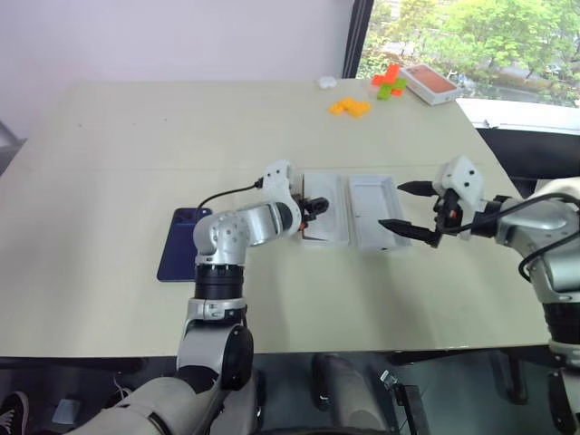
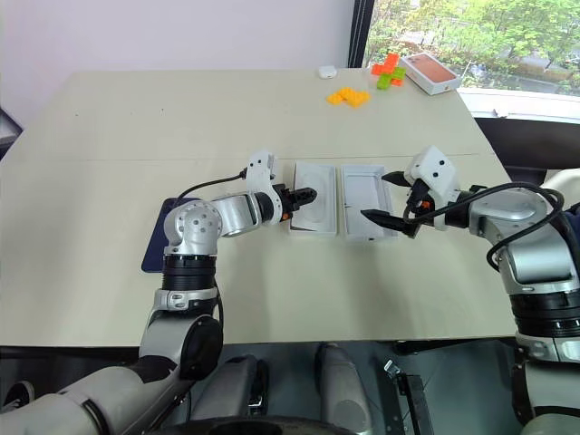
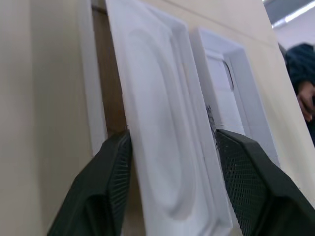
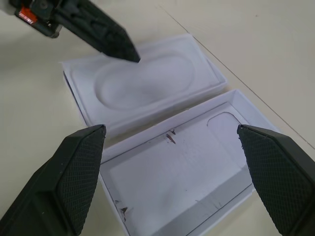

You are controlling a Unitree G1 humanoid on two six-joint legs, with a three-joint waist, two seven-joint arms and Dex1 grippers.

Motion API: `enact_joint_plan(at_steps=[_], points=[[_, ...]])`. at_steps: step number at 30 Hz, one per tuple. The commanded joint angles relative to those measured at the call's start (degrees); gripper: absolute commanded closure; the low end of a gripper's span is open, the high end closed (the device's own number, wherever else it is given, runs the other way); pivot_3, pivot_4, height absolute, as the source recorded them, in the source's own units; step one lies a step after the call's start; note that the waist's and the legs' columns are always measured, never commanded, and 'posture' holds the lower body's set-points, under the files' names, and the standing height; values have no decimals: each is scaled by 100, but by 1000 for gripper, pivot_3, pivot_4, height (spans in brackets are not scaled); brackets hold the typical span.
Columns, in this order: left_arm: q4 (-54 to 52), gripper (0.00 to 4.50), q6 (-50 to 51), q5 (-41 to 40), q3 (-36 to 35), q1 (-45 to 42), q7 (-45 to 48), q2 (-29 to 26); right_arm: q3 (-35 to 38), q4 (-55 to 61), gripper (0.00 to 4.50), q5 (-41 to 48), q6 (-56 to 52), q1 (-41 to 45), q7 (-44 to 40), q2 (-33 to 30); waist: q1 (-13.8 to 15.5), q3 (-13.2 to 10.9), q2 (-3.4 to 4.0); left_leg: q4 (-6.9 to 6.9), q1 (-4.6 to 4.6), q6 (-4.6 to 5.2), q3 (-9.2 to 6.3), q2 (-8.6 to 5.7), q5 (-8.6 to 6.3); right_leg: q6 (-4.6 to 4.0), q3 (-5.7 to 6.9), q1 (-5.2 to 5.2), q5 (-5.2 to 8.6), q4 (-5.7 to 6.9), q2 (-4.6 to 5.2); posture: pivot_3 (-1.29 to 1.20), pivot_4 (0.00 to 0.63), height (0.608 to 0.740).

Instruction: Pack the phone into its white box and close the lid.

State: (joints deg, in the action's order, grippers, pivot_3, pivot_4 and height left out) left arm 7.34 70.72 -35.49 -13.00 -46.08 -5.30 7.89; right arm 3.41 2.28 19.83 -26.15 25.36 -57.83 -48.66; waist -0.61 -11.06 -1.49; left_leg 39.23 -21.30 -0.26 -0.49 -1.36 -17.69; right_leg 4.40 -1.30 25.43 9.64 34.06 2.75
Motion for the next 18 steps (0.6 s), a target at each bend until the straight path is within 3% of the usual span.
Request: enact_joint_plan(at_steps=[1, 10, 16, 18], points=[[-455, 1602, 243, -74, 119, -268, 207, -237, 61, 111, 0, 14, 85, 177, 18, 32, -6, 0, 0, 0, 0, 0, 0, 0, 0, 0, 0, 0, 0, 0, -1, 0, 150, 740], [-910, 1602, 982, -136, 269, -80, 658, -589, 26, 33, 0, -20, 125, 283, 5, 100, 1, 0, 1, 0, 0, 0, -1, 3, 0, 0, 0, 0, 0, 1, 0, 0, 150, 740], [-1411, 1602, 40, 200, 789, 71, 1229, -1185, 32, 79, 0, 10, 45, 346, 73, 190, -9, -1, 2, 0, 2, -2, -1, 9, 1, -1, -1, 2, 0, 4, 0, 0, 150, 740], [-1541, 1602, -553, 339, 860, 222, 1831, -1855, 32, 141, 0, 62, -66, 447, 227, 340, -30, -1, 2, -1, 2, -3, -1, 12, 2, -1, -1, 2, 0, 4, 0, 0, 150, 740]])
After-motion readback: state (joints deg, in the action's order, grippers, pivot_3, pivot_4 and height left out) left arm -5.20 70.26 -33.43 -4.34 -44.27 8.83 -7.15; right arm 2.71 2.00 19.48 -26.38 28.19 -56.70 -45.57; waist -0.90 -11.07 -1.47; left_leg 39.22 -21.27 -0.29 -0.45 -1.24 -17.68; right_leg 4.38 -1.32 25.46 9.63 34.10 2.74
